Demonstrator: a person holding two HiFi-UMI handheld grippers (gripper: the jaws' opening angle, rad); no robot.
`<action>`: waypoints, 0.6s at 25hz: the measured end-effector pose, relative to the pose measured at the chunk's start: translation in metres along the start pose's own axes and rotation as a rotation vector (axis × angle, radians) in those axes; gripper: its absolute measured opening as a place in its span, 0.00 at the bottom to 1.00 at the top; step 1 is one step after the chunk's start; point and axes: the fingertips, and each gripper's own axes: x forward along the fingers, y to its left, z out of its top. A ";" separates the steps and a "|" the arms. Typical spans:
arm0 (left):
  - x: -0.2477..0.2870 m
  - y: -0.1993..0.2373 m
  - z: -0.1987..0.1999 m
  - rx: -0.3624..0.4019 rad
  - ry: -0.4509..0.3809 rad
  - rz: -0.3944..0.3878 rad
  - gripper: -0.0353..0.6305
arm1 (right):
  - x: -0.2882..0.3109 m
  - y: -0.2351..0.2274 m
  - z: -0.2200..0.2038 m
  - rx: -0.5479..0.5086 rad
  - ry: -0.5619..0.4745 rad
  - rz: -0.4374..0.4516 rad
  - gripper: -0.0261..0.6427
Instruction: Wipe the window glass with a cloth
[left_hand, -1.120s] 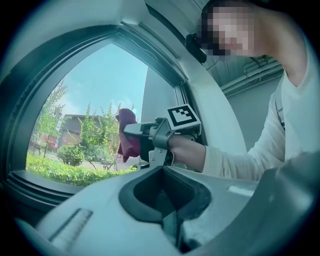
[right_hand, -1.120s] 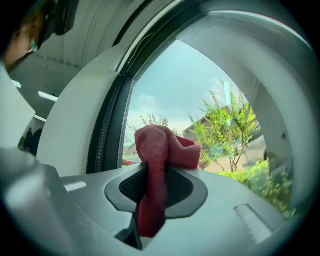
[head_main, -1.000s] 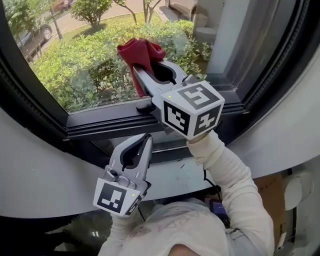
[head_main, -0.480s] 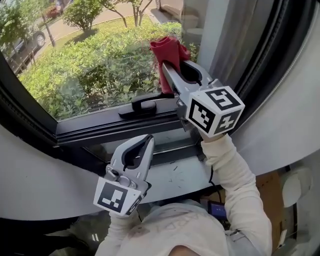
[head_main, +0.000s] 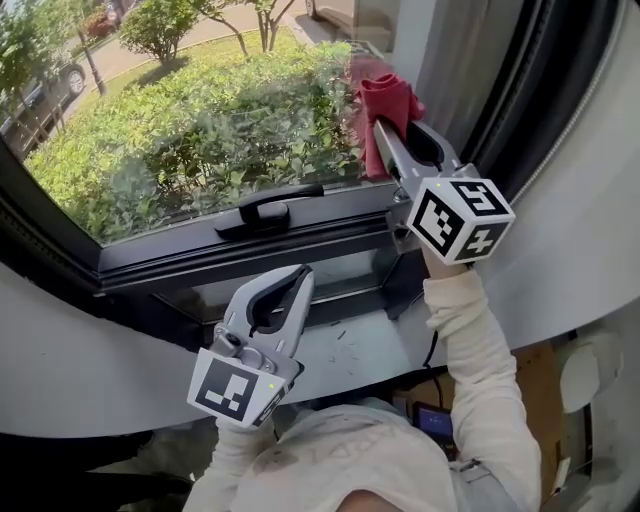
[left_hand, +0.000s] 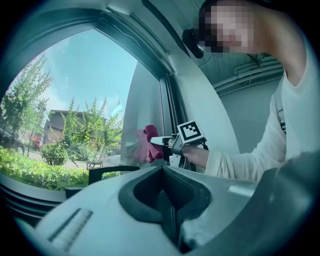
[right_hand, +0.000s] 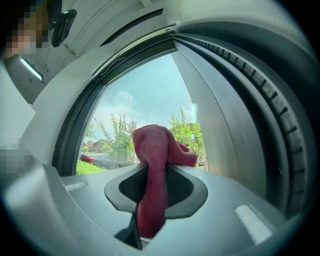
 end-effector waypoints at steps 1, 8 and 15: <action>0.001 -0.001 0.000 0.000 0.002 -0.001 0.05 | -0.002 -0.005 0.000 0.003 -0.001 -0.010 0.19; 0.007 -0.007 -0.001 0.003 0.011 0.002 0.05 | -0.016 -0.037 -0.004 0.038 -0.016 -0.075 0.19; 0.011 -0.014 -0.002 0.005 0.019 -0.001 0.05 | -0.025 -0.050 -0.031 0.081 0.024 -0.108 0.19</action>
